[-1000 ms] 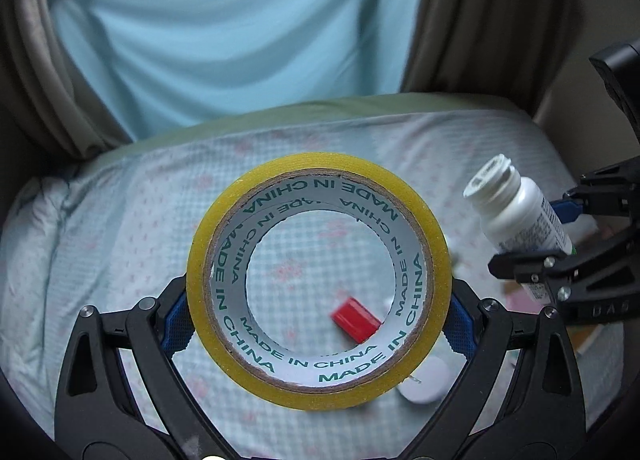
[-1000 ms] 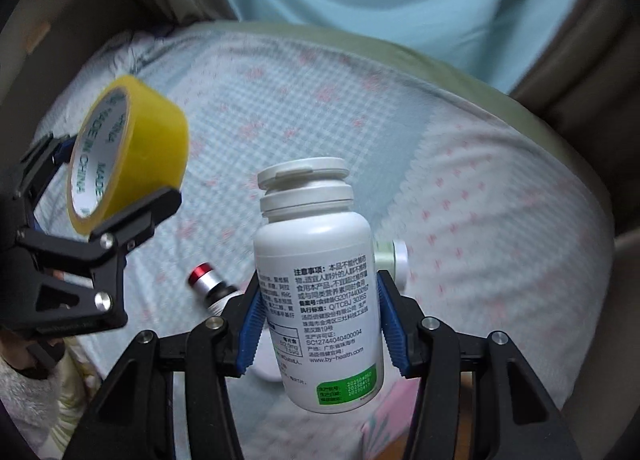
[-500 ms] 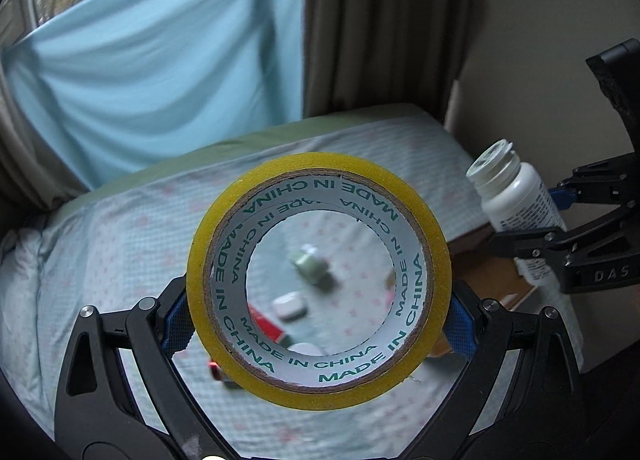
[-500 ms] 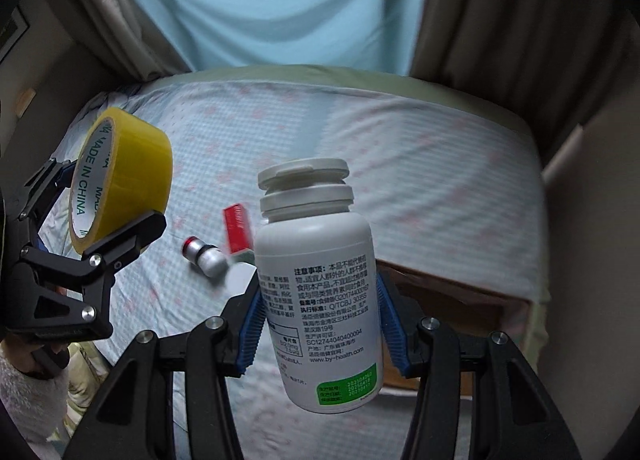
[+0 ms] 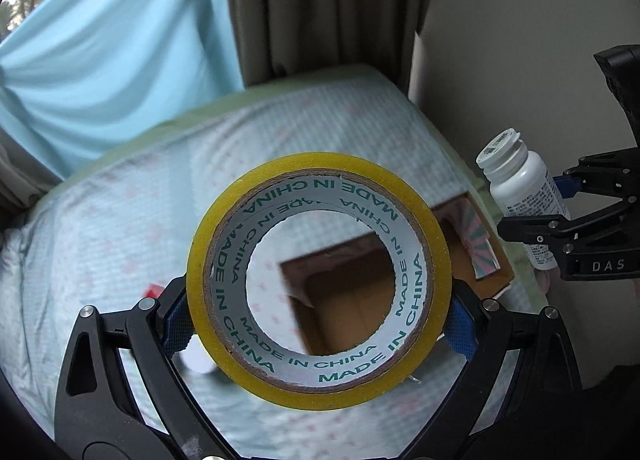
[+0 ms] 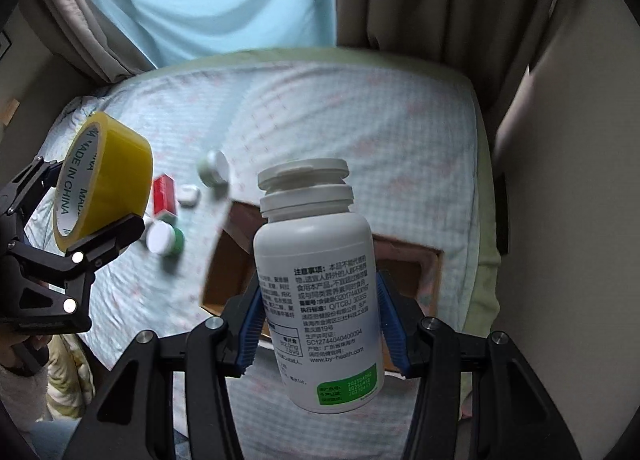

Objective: Organize rigid objects
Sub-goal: 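Carry the tape roll and pill bottle with both tools over the cardboard box, then open both tools to drop the tape roll and pill bottle into the box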

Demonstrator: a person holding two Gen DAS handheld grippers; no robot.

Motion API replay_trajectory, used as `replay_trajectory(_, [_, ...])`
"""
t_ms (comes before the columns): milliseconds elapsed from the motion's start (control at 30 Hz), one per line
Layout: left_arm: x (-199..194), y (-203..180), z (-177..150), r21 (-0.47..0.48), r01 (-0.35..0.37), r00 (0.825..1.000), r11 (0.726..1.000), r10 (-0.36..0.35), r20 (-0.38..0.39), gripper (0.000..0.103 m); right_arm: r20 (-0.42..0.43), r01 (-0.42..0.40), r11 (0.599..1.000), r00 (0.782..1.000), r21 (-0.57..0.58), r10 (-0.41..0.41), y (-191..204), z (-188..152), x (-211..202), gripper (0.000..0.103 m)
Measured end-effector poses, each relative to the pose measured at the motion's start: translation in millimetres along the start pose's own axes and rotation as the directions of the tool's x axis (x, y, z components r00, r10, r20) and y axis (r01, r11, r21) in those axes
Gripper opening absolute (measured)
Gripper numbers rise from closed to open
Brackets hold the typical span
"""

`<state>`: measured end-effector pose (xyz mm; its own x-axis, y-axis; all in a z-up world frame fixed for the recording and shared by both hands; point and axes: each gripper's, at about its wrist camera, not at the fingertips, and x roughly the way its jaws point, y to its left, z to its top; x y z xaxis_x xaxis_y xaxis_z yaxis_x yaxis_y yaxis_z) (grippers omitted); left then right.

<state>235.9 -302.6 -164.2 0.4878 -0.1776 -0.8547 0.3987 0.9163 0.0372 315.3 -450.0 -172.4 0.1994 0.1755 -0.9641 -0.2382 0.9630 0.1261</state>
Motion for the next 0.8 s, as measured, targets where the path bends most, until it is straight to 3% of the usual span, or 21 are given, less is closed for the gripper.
replay_trajectory(233, [94.5, -35.0, -5.4, 0.011, 0.004, 0.987, 1.000, -0.002, -0.158, 0.096, -0.078, -0.048, 0.997, 0.996, 0.052, 0.052, -51.7, -30.4, 58.3, 0.048])
replay_trajectory(500, [192.0, -44.3, -33.2, 0.025, 0.001, 0.939, 1.000, 0.007, -0.343, 0.096, -0.118, -0.068, 0.993, 0.990, 0.098, 0.079, -69.4, -53.6, 119.6, 0.048])
replay_trajectory(700, [240.2, -51.1, -53.2, 0.007, 0.022, 0.900, 1.000, -0.016, -0.435, 0.096, -0.148, -0.058, 0.994, 0.986, 0.090, 0.071, -69.1, -61.1, 159.4, 0.048])
replay_trajectory(800, [249.7, -58.6, -59.1, 0.017, 0.028, 0.893, 0.999, -0.017, -0.451, 0.096, -0.170, -0.054, 0.997, 0.983, 0.053, 0.062, -63.1, -63.2, 170.0, 0.048])
